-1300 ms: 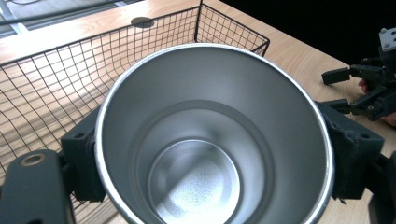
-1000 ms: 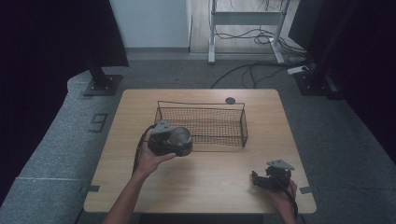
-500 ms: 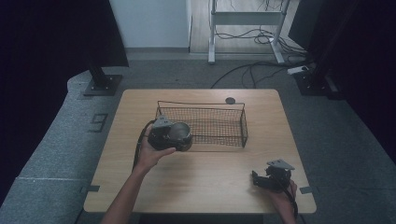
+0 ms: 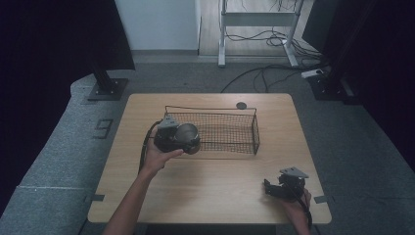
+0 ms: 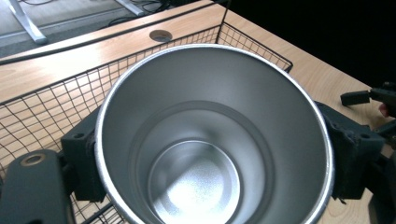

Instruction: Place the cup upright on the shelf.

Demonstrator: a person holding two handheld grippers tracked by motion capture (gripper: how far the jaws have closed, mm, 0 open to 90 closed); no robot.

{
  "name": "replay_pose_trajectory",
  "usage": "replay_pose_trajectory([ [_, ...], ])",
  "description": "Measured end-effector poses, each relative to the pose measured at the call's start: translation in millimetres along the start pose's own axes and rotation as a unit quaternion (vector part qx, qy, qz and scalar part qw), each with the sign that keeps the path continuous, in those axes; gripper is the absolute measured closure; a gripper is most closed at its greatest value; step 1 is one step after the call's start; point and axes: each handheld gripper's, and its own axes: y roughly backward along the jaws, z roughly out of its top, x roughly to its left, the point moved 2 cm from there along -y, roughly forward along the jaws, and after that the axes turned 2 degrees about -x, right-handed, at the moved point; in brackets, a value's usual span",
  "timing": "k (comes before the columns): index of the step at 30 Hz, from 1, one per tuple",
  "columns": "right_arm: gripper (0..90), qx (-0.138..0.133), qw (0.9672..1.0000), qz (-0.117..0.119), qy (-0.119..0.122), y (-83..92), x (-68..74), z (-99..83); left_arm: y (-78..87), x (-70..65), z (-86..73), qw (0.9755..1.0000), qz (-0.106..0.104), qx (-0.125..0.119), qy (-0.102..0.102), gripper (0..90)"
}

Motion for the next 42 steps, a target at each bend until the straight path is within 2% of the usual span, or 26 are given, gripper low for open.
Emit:
replay_pose_trajectory([
  [12,6.4,0.000,1.0000,0.000,0.000,0.1,0.0,0.0,-6.7,6.9,8.4,0.9999,0.014,0.002,-0.005,14.4],
  [22,6.4,0.001,1.0000,0.000,0.000,0.1,0.0,0.0,-12.1,15.0,8.8,0.9998,0.017,0.004,0.002,14.4],
  [31,6.4,0.001,1.0000,0.000,0.001,0.1,-0.1,-0.1,-15.2,19.2,17.9,0.9997,0.025,0.003,-0.005,14.4],
  [42,6.4,0.001,1.0000,0.000,0.001,0.1,-0.2,-0.1,-26.1,24.7,26.1,0.9991,0.037,0.017,-0.008,14.4],
])
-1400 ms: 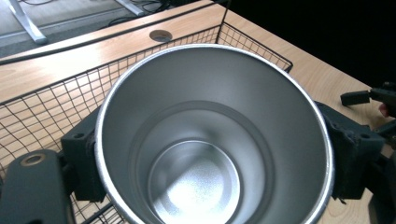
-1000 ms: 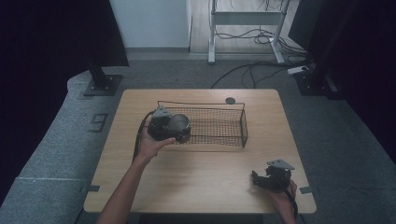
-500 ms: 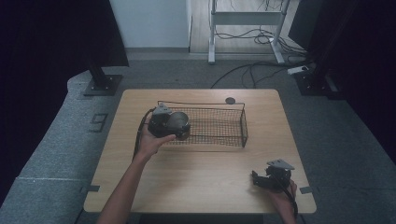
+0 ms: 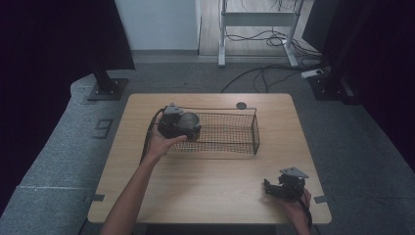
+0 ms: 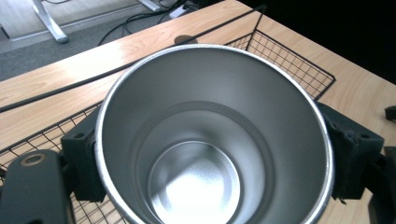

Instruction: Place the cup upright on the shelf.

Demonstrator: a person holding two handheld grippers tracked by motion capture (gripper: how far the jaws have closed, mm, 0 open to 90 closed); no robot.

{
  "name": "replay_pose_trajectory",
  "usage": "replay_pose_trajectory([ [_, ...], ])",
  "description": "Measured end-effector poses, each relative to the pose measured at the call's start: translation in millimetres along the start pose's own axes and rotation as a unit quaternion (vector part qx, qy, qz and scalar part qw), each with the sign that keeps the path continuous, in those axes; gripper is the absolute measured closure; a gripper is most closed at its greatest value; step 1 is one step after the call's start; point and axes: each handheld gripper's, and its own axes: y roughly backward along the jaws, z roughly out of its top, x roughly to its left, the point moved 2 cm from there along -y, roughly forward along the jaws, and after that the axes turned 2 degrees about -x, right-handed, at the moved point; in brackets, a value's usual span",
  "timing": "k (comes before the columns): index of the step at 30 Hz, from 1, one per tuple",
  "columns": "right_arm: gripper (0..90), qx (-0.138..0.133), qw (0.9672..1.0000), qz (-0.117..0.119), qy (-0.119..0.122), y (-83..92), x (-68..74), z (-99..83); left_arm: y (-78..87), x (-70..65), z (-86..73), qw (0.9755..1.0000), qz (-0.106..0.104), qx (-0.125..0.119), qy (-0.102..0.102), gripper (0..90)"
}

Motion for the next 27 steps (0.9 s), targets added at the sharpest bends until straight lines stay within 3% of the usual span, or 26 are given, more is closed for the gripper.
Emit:
replay_pose_trajectory([
  [17,6.4,-0.001,1.0000,0.000,0.000,-0.1,0.0,0.0,-13.5,12.2,6.7,0.9999,0.001,0.009,0.008,14.4],
  [27,6.4,-0.001,1.0000,0.000,0.000,-0.1,0.0,0.0,-18.3,23.1,11.4,0.9997,0.014,0.012,0.014,14.4],
])
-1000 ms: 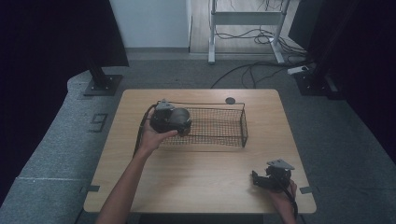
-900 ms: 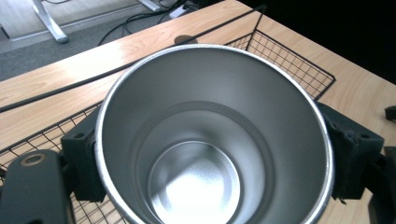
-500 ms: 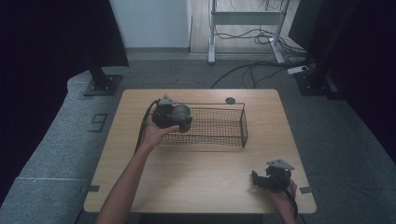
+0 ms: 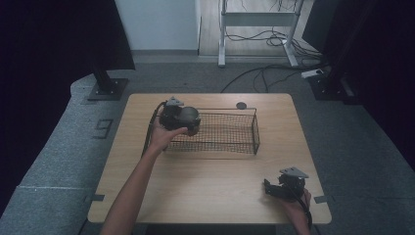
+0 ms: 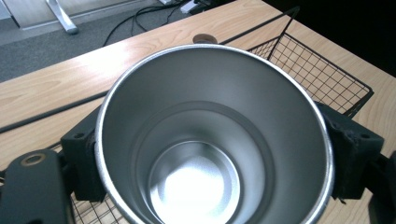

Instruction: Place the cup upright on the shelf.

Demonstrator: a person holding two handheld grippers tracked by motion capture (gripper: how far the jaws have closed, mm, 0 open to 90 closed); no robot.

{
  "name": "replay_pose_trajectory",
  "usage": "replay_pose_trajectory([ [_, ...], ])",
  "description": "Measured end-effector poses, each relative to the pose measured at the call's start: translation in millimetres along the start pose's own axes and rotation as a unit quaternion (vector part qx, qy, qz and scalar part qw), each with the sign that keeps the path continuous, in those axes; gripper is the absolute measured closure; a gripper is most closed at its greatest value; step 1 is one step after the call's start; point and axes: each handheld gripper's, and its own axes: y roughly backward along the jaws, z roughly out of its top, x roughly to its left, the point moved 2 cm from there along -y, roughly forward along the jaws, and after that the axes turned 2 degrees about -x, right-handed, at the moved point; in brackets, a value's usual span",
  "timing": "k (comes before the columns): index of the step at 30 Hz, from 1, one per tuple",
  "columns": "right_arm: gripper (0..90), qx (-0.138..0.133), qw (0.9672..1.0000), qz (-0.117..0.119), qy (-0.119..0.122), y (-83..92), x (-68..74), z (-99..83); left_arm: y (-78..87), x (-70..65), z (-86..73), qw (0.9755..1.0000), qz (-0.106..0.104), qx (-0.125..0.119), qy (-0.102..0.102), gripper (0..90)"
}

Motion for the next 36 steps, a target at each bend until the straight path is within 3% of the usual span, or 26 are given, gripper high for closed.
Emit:
replay_pose_trajectory([
  [12,6.4,0.000,1.0000,0.000,0.000,0.0,0.0,0.0,-16.3,10.0,1.5,0.9998,0.014,0.011,0.010,14.4],
  [19,6.4,0.000,1.0000,0.000,0.000,0.0,0.0,0.0,-30.7,9.0,-2.9,0.9998,0.007,0.016,0.004,14.4],
  [25,6.4,0.000,1.0000,0.000,0.000,0.0,0.0,0.0,-45.5,6.8,-10.5,0.9994,0.006,0.035,0.003,14.4],
  [36,6.4,0.000,1.0000,0.000,0.000,0.0,0.0,-0.1,-61.6,11.8,-22.5,0.9984,0.004,0.053,0.021,14.3],
])
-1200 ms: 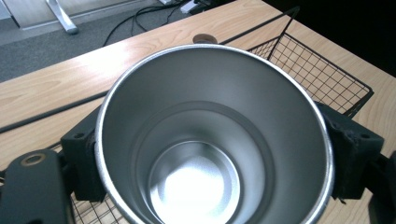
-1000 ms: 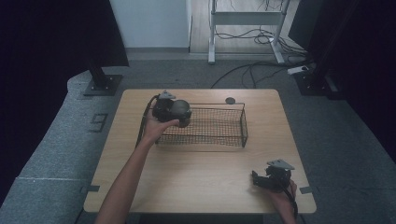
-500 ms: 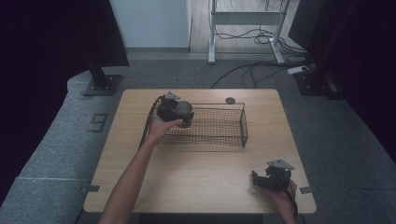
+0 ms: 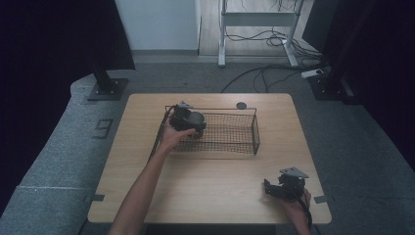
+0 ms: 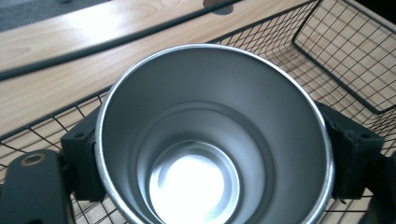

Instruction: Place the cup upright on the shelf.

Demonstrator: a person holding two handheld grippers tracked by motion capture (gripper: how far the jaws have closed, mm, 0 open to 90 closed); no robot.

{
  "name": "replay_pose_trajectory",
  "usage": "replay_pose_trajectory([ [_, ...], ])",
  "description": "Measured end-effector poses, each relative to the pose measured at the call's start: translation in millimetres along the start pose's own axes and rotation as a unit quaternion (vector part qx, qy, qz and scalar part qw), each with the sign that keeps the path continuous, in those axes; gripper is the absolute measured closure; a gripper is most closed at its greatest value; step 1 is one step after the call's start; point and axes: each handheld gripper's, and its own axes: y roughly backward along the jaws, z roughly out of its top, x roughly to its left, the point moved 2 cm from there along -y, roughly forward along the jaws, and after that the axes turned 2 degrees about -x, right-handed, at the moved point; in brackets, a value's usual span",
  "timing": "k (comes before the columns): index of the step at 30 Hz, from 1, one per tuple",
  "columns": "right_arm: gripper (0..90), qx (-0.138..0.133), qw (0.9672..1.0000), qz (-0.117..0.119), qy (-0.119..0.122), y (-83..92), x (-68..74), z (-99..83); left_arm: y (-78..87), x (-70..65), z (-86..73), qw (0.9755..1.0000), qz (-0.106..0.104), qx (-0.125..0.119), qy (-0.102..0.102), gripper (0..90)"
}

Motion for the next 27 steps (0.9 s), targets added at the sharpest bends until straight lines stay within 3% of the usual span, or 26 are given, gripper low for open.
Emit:
replay_pose_trajectory([
  [11,6.4,0.000,1.0000,0.000,0.000,0.0,0.0,0.0,-8.1,3.1,-4.0,0.9998,0.001,0.014,0.014,14.3],
  [22,6.4,0.000,1.0000,0.000,0.000,0.0,0.0,0.0,-13.3,4.1,-6.6,0.9996,0.001,0.023,0.016,14.2],
  [27,6.4,0.000,1.0000,0.000,0.000,0.0,0.0,0.0,-16.0,3.8,-7.2,0.9991,0.004,0.039,0.014,14.1],
])
